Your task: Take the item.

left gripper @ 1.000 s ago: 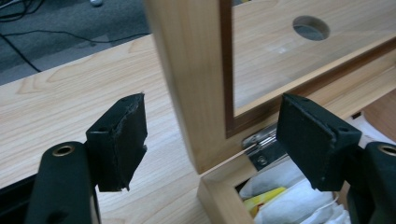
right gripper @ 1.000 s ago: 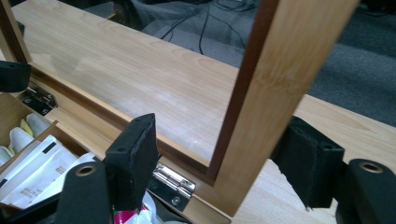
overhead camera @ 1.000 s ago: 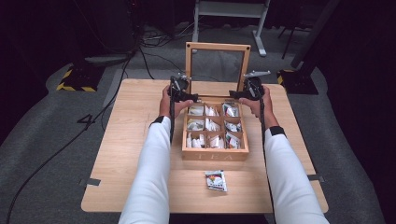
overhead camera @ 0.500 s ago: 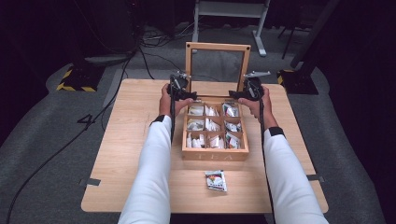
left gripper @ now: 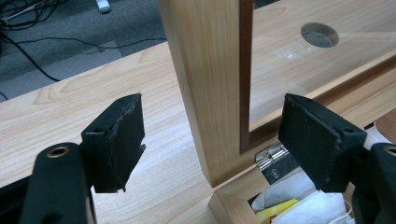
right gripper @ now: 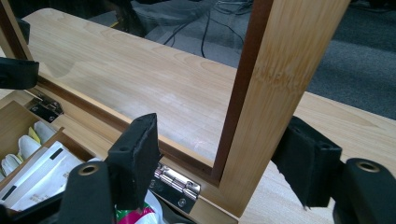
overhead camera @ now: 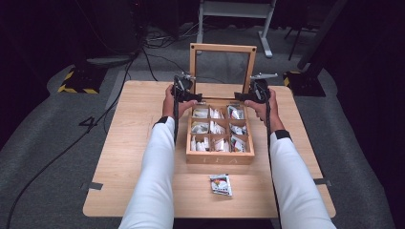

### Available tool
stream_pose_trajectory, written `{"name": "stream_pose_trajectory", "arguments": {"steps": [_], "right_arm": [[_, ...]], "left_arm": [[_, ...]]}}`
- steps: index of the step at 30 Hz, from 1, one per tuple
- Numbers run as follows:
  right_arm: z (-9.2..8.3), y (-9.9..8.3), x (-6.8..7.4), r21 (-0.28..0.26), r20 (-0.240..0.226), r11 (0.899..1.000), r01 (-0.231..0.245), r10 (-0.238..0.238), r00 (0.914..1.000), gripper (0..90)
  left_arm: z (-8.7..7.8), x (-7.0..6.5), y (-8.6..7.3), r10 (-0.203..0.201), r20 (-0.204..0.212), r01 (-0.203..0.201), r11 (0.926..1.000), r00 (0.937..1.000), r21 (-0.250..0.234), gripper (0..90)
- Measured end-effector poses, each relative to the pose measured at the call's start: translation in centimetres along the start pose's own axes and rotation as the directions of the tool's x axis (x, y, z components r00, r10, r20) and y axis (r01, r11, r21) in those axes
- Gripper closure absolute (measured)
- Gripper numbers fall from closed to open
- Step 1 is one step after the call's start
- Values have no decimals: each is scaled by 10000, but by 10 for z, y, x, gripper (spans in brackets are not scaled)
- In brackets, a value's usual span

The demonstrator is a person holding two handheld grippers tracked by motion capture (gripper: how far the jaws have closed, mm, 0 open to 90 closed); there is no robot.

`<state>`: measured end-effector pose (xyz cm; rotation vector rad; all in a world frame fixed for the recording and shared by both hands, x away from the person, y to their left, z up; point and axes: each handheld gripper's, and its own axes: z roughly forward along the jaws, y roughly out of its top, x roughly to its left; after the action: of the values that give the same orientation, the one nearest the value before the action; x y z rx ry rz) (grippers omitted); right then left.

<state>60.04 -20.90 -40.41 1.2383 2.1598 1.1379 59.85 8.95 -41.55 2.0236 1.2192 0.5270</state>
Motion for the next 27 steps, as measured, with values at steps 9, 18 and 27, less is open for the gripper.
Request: {"name": "stream_pose_trajectory", "arguments": {"steps": [9, 18, 27], "right_arm": [[-2, -3, -2, -297, -139, 9992, -279, 275, 9995, 371], [-4, -3, -3, -378, -170, 9984, -429, 422, 9990, 400], [-9, -4, -1, -485, -278, 9981, -372, 359, 9990, 402]], "left_arm": [[5, -12, 7, 294, 683, -283, 9995, 9972, -168, 281], [2, -6, 7, -91, 961, 117, 9996, 9953, -264, 338], [-6, -6, 5, -208, 1051, 245, 9991, 9942, -334, 368]]}}
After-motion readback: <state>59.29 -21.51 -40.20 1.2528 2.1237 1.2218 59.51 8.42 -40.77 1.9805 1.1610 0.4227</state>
